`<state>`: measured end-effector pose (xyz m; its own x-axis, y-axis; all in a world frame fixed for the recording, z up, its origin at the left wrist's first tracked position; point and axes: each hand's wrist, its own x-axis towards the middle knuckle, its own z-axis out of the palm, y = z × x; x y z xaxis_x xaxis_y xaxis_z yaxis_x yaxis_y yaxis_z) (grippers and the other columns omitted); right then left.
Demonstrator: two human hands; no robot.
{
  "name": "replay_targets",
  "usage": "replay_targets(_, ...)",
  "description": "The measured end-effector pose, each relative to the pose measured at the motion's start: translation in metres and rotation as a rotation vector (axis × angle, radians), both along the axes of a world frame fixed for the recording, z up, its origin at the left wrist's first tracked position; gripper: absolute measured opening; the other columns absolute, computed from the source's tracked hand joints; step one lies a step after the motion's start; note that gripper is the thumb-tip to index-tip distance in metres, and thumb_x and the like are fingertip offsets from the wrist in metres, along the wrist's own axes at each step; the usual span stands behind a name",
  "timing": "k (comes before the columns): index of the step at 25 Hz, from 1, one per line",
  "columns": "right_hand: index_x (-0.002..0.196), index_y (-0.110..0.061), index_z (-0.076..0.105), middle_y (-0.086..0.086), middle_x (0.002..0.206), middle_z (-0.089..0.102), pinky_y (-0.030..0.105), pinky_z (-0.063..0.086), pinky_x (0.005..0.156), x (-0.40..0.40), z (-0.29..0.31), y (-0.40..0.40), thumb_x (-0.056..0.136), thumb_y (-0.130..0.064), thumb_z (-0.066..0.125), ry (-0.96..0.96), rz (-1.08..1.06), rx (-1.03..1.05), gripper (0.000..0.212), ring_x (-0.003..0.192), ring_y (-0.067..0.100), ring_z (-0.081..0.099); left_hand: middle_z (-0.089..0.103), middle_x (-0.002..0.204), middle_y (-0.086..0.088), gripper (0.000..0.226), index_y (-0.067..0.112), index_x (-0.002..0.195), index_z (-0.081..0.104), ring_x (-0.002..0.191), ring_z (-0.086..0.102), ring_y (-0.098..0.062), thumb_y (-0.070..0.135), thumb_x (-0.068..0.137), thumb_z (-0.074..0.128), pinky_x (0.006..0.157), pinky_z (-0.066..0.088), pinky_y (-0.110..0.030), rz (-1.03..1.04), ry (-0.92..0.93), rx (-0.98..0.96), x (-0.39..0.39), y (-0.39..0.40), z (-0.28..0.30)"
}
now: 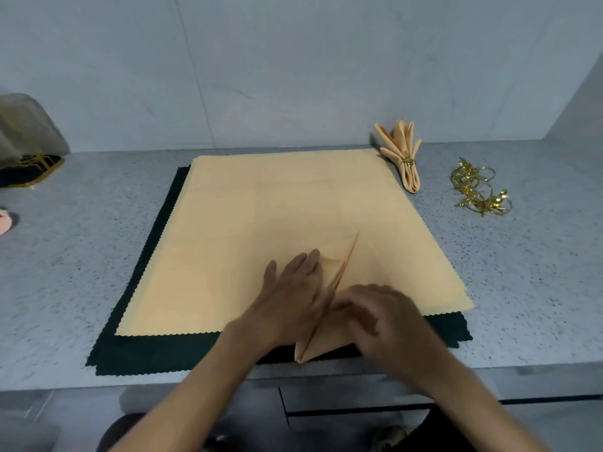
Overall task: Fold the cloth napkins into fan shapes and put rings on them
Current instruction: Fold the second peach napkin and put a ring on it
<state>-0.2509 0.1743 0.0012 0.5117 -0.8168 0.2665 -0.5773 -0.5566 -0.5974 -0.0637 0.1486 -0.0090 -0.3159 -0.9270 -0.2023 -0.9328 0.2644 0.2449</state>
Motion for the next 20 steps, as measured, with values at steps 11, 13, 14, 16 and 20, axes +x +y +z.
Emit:
replay_targets(11,0.093,-0.029,0.075,-0.017,0.105,0.072,0.023,0.042,0.09,-0.053,0.005,-0.049,0.075,-0.025,0.041,0.45,0.202,-0.265,0.038,0.11,0.008,0.058,-0.028,0.16,0.001,0.082,0.015,0.152,-0.021,0.148,-0.022,-0.014,0.053,0.08,-0.017,0.117,-0.013,-0.056,0.086,-0.068,-0.15,-0.022,0.019,-0.026)
replay_targets(13,0.083,-0.029,0.076,-0.01,0.091,0.074,0.021,0.046,0.083,-0.045,0.006,-0.062,0.075,-0.03,0.042,0.338,0.149,-0.194,0.034,0.098,0.011,0.062,-0.016,0.163,0.007,0.079,0.019,0.156,-0.007,0.149,-0.018,-0.011,0.053,0.086,-0.015,0.118,-0.012,-0.053,0.11,0.019,-0.198,-0.021,0.019,-0.028)
replay_targets(14,0.084,-0.029,0.075,-0.008,0.083,0.073,0.024,0.048,0.075,-0.04,0.008,-0.068,0.076,-0.03,0.045,0.284,0.134,-0.109,0.031,0.086,0.012,0.064,-0.004,0.164,0.01,0.077,0.021,0.157,0.007,0.15,-0.013,-0.009,0.053,0.089,-0.012,0.119,-0.011,-0.05,0.123,0.073,-0.249,-0.02,0.02,-0.028)
replay_targets(16,0.089,-0.035,0.072,-0.012,0.072,0.066,0.029,0.047,0.066,-0.035,0.005,-0.081,0.083,-0.027,0.057,0.17,0.088,0.064,0.018,0.068,0.008,0.059,0.022,0.161,0.012,0.073,0.024,0.149,0.037,0.148,0.004,-0.009,0.053,0.095,-0.002,0.118,0.002,-0.039,0.119,0.169,-0.359,-0.019,0.024,-0.025)
replay_targets(20,0.094,-0.034,0.07,-0.017,0.073,0.059,0.016,0.039,0.06,-0.034,-0.008,-0.095,0.085,-0.021,0.076,-0.032,-0.001,0.224,0.016,0.065,0.002,0.05,0.042,0.145,0.011,0.067,0.025,0.125,0.059,0.126,0.025,-0.01,0.06,0.095,0.01,0.097,0.024,-0.031,0.113,0.275,-0.342,-0.017,0.025,-0.019)
